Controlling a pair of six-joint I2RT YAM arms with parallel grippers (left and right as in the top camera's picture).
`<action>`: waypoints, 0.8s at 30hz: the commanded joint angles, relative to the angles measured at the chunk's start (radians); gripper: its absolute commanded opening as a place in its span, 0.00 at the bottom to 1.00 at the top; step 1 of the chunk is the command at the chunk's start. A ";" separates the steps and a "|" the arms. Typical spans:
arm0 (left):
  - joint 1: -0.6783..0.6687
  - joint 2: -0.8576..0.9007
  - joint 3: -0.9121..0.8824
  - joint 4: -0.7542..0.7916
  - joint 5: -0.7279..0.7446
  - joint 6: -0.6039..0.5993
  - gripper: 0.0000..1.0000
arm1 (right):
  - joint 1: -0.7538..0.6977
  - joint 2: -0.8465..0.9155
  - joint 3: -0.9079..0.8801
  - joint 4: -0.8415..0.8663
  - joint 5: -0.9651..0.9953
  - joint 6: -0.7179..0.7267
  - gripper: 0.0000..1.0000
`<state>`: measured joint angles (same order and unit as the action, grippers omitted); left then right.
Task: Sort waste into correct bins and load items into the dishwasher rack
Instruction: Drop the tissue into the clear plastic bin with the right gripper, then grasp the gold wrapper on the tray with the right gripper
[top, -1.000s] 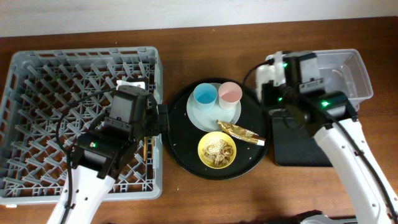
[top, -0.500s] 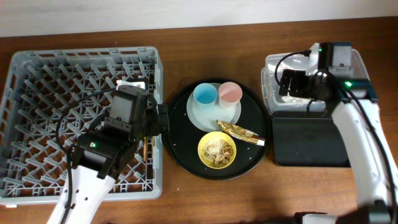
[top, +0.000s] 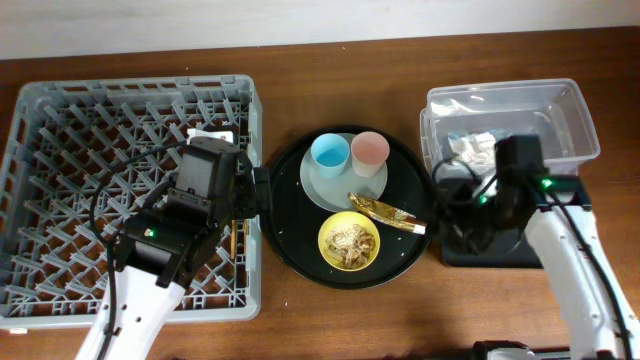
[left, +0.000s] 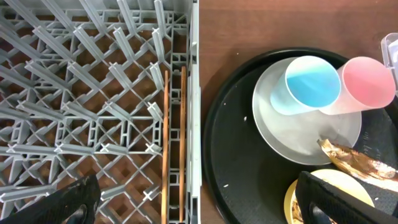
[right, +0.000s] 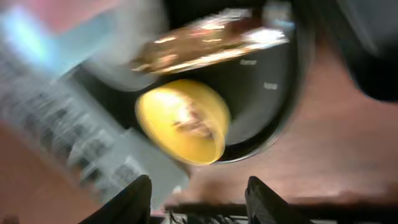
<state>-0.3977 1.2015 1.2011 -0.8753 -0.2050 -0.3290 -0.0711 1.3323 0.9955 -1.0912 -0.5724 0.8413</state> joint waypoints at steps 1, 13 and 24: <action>0.003 -0.005 0.013 -0.001 0.007 0.002 0.99 | 0.000 -0.002 -0.139 0.156 0.065 0.219 0.50; 0.003 -0.005 0.013 -0.001 0.007 0.002 0.99 | 0.420 -0.002 -0.250 0.504 0.562 0.560 0.45; 0.003 -0.005 0.013 -0.001 0.007 0.002 0.99 | 0.484 0.174 -0.251 0.537 0.634 0.825 0.59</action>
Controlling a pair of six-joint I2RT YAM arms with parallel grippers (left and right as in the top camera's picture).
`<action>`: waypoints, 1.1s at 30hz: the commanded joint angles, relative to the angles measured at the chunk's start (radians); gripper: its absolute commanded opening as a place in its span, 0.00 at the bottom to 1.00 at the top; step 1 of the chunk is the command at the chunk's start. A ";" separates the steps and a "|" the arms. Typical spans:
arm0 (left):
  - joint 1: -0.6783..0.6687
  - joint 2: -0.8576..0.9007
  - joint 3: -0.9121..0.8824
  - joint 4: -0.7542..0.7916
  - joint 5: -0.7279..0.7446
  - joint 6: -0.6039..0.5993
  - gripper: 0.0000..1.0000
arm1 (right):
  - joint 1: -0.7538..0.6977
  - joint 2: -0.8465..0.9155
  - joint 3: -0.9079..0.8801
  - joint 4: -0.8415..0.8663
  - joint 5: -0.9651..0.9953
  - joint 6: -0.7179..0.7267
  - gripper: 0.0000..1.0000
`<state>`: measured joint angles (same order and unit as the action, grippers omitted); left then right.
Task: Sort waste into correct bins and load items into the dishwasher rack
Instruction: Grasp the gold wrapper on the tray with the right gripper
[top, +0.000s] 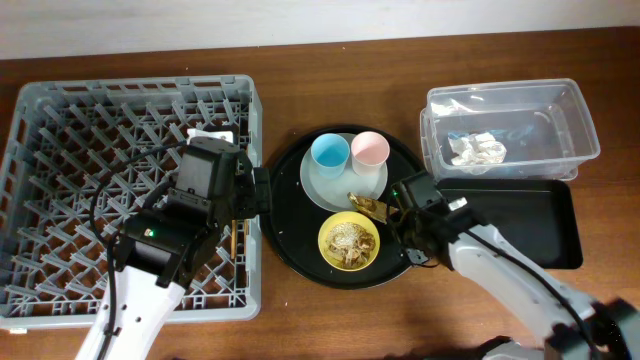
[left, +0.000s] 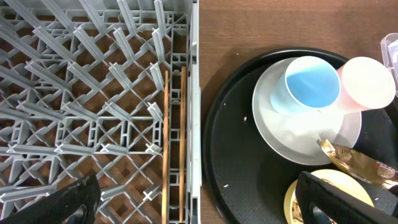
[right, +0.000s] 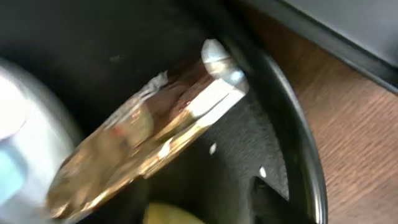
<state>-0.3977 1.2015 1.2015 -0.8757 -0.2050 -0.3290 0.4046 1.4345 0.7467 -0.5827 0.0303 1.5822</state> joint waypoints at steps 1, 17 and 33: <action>0.003 -0.005 0.012 -0.001 0.007 0.002 0.99 | 0.008 0.099 -0.002 0.060 0.019 0.084 0.59; 0.003 -0.005 0.012 -0.001 0.007 0.002 0.99 | 0.006 0.021 0.089 0.105 0.031 -0.457 0.08; 0.003 -0.005 0.012 -0.001 0.007 0.002 0.99 | 0.006 0.131 0.109 0.108 -0.014 -0.147 0.98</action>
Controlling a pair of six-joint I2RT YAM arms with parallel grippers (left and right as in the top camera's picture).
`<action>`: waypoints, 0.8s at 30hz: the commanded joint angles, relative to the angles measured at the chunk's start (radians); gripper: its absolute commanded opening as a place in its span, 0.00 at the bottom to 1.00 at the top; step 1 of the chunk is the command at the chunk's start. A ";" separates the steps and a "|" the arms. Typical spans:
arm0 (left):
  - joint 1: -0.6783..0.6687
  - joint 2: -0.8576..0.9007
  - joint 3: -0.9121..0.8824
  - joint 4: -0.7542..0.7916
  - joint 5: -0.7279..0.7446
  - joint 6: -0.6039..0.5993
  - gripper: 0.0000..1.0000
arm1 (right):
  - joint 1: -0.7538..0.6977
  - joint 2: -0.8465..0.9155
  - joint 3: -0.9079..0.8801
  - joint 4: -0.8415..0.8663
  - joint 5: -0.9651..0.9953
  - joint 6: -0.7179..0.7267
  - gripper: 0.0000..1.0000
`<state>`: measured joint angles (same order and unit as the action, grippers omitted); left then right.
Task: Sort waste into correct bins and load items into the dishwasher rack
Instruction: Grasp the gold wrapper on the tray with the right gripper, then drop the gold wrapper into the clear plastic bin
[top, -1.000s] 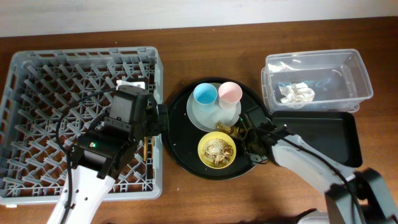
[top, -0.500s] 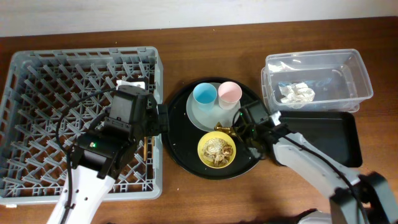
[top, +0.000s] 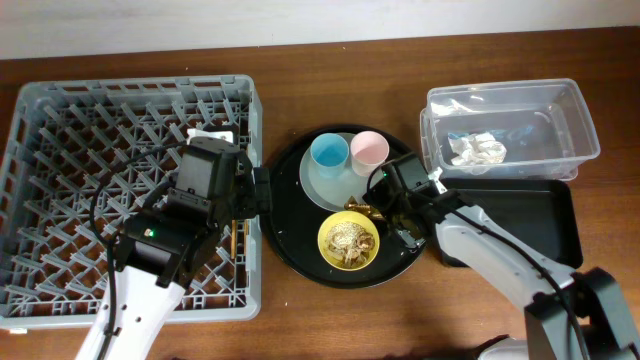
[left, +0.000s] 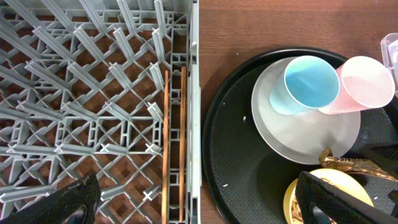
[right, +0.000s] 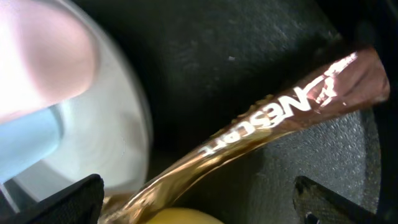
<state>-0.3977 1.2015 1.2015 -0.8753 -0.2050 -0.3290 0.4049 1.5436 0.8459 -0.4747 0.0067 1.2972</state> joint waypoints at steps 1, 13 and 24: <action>0.003 -0.005 0.012 -0.001 0.007 0.002 0.99 | 0.005 0.023 0.010 0.010 0.013 0.137 0.97; 0.003 -0.005 0.012 -0.001 0.007 0.002 1.00 | 0.005 0.086 0.005 0.019 0.074 0.164 0.77; 0.003 -0.005 0.012 -0.001 0.007 0.002 0.99 | 0.005 -0.085 0.008 0.045 0.066 0.150 0.04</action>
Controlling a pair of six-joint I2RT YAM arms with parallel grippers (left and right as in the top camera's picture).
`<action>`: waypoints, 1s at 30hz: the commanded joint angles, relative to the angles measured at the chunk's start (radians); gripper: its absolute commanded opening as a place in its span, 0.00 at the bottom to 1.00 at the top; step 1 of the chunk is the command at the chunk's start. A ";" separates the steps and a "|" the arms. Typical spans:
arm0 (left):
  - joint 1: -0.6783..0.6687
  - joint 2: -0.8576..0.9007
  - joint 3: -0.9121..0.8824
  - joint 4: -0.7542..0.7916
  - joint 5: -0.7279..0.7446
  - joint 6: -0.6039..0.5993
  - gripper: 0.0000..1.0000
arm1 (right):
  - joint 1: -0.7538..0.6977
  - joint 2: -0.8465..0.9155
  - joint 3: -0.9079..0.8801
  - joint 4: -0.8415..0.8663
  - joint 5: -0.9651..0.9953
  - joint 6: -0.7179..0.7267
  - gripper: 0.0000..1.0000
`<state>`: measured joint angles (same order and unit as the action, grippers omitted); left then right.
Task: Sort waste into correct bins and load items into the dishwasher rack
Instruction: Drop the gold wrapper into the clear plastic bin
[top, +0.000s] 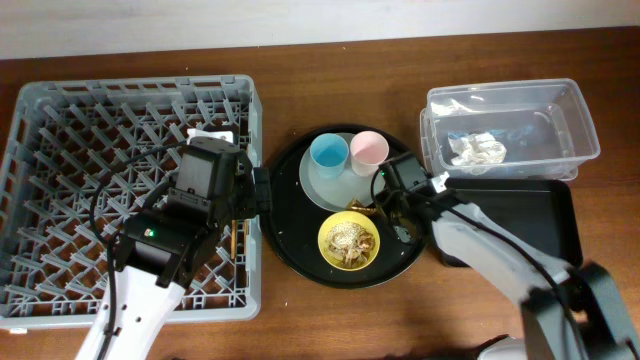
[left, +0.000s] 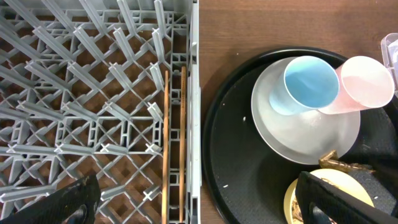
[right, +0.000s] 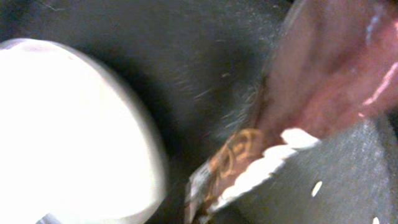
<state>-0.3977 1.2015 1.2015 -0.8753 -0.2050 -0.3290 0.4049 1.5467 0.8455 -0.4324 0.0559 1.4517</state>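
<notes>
A gold foil wrapper lies on the black round tray beside the yellow bowl of food scraps. My right gripper is low over it, so close that its wrist view is blurred and its fingers do not show. A blue cup and a pink cup stand on the white plate. My left gripper hangs open over the edge of the grey dishwasher rack, holding nothing. Two chopsticks lie in the rack.
A clear plastic bin with crumpled paper stands at the back right. A flat black bin sits in front of it. The right arm stretches from the front right across the tray's right rim.
The right wrist view has gone from a sharp look at the wrapper between wide open fingers to a blurred close-up with no fingers showing. Less of the wrapper shows in the left wrist view.
My right gripper was over the black bin at the right. Then it was at the tray's right rim beside the wrapper, then open right above the wrapper, and now it is pressed close to it. The left arm has stayed still throughout.
</notes>
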 joint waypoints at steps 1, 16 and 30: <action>0.003 -0.005 0.012 -0.001 0.007 0.002 0.99 | 0.005 -0.148 0.009 0.003 0.017 -0.007 0.04; 0.003 -0.005 0.012 -0.001 0.007 0.002 0.99 | -0.495 -0.291 0.009 0.347 0.062 -0.278 0.04; 0.003 -0.005 0.012 -0.001 0.007 0.002 0.99 | -0.767 -0.050 0.415 -0.036 -0.594 -0.844 0.99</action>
<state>-0.3977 1.2015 1.2018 -0.8772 -0.2050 -0.3290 -0.3706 1.5337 1.1072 -0.2691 -0.4751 0.7750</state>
